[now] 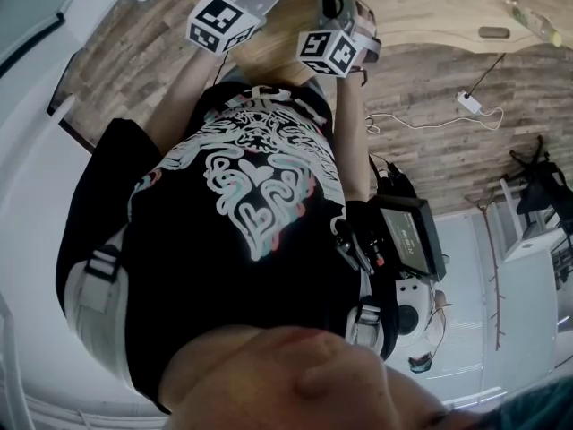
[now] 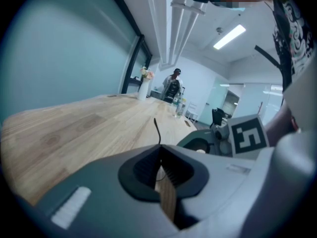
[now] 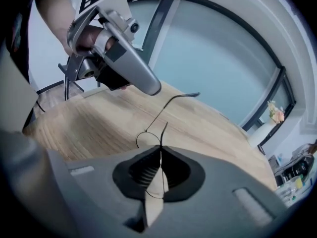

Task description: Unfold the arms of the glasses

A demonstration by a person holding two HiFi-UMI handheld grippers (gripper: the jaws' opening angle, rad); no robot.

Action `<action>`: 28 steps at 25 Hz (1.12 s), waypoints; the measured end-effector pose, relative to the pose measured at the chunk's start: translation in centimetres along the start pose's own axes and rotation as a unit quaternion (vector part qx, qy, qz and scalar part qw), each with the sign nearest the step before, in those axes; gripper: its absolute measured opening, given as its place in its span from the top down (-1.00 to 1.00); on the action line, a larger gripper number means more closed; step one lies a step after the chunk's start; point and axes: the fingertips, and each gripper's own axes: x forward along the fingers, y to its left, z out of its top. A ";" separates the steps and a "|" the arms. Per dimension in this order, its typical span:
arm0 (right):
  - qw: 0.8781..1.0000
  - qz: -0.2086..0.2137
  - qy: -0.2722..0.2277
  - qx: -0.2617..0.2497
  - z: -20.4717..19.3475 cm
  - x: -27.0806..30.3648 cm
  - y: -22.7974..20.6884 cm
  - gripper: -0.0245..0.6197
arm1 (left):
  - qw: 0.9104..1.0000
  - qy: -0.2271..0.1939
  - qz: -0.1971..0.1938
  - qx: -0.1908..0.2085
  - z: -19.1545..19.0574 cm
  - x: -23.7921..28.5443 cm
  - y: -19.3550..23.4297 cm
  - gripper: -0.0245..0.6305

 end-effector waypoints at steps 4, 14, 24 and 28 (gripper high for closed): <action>1.000 -0.017 -0.013 0.019 0.0 -0.6 -1.3 0.90 | 1.000 0.003 0.006 -0.005 -0.6 0.5 0.6 0.96; 0.999 -0.018 -0.021 0.021 1.0 -1.6 -2.2 0.90 | 0.981 0.148 0.032 0.123 -6.2 6.2 1.3 0.56; 0.999 -0.018 -0.020 0.037 0.2 -2.8 -0.3 0.90 | 0.944 0.184 -0.003 0.274 -7.5 8.1 -1.2 0.73; 0.999 -0.021 -0.022 0.045 1.5 -4.2 -0.2 0.90 | 0.945 0.180 0.012 0.273 -6.7 5.3 -1.3 0.72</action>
